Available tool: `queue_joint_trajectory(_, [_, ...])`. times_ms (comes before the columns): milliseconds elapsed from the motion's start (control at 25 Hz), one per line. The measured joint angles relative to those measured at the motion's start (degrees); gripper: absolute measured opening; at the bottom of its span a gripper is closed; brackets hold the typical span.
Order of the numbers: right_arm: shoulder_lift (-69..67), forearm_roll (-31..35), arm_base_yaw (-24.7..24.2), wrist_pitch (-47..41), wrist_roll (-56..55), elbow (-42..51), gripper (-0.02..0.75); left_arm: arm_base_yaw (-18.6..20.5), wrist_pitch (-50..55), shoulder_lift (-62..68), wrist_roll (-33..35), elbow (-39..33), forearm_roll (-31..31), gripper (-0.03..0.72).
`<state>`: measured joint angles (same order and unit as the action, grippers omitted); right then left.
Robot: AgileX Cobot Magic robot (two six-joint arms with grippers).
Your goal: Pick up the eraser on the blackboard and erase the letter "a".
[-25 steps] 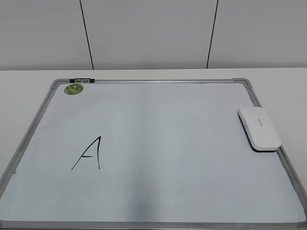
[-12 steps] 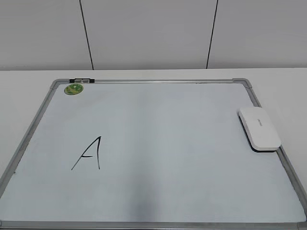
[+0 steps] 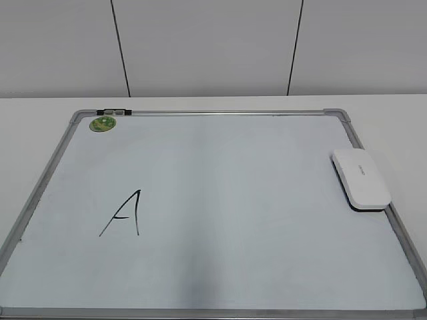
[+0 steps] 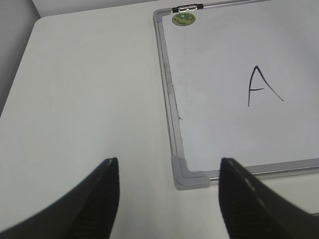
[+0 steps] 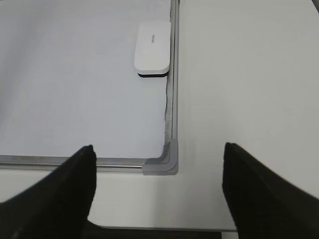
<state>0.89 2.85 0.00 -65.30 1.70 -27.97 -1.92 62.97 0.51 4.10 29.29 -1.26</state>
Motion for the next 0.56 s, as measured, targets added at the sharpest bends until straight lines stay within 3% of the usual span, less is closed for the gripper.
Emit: queue_joint_trajectory(560, [0.0, 0.0, 0.0, 0.0, 0.0, 0.0, 0.587, 0.0, 0.0, 0.0, 0.0, 0.0, 0.0, 0.461])
